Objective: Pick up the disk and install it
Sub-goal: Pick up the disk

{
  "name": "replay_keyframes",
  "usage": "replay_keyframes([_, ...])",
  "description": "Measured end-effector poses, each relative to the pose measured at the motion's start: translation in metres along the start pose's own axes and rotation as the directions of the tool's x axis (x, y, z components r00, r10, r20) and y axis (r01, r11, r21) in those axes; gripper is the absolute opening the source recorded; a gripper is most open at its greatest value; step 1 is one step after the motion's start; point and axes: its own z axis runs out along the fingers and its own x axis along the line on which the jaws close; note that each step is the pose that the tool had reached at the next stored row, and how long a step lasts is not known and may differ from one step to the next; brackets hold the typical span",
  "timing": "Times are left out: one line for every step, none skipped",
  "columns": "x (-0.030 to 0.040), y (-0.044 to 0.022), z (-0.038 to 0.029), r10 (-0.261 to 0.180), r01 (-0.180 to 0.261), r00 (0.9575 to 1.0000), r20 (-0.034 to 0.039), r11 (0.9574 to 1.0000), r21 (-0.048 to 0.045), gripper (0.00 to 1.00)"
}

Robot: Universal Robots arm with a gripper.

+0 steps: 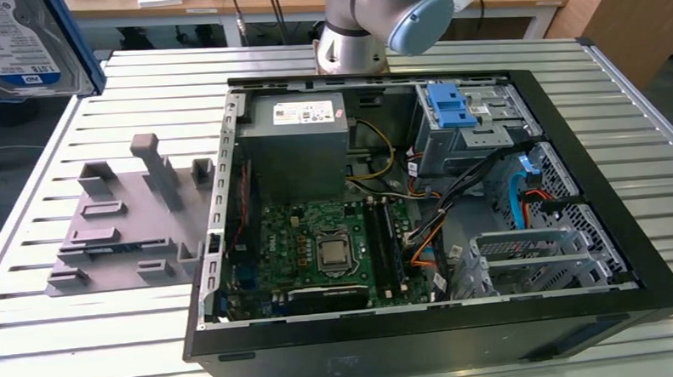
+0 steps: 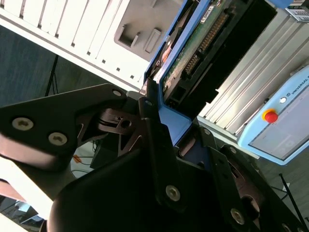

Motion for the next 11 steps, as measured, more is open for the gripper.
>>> replay_keyframes([0.0, 0.0, 0.0, 0.0, 0.0, 1.0, 0.0, 1.0, 0.0, 0.36])
replay_keyframes([0.0, 0.0, 0.0, 0.0, 0.0, 1.0, 0.0, 1.0, 0.0001, 0.36])
replay_keyframes([0.0, 0.0, 0.0, 0.0, 0.0, 1.0, -0.0001, 1.0, 0.0, 0.36])
replay_keyframes([0.0, 0.0, -0.0001, 0.0, 0.0, 1.0, -0.0001, 1.0, -0.0001, 0.36])
replay_keyframes([0.0, 0.0, -0.0001, 0.0, 0.0, 1.0, -0.0001, 1.0, -0.0001, 0.36])
replay_keyframes([0.0001, -0.0001, -0.0001, 0.0, 0.0, 1.0, -0.0001, 1.0, -0.0001, 0.36])
replay_keyframes([0.0002, -0.0006, 0.0, 0.0, 0.0, 1.0, 0.0, 1.0, 0.0, 0.36])
replay_keyframes([0.0004, -0.0017, -0.0001, 0.0, 0.0, 1.0, -0.0001, 1.0, -0.0001, 0.36])
replay_keyframes([0.0005, -0.0032, 0.0, 0.0, 0.0, 1.0, -0.0001, 1.0, 0.0, 0.36])
replay_keyframes([0.0007, -0.0047, 0.0, 0.0, 0.0, 1.0, 0.0, 1.0, -0.0001, 0.36])
replay_keyframes([0.001, -0.0063, 0.0001, 0.0, 0.0, 1.0, 0.0, 1.0, -0.0001, 0.36])
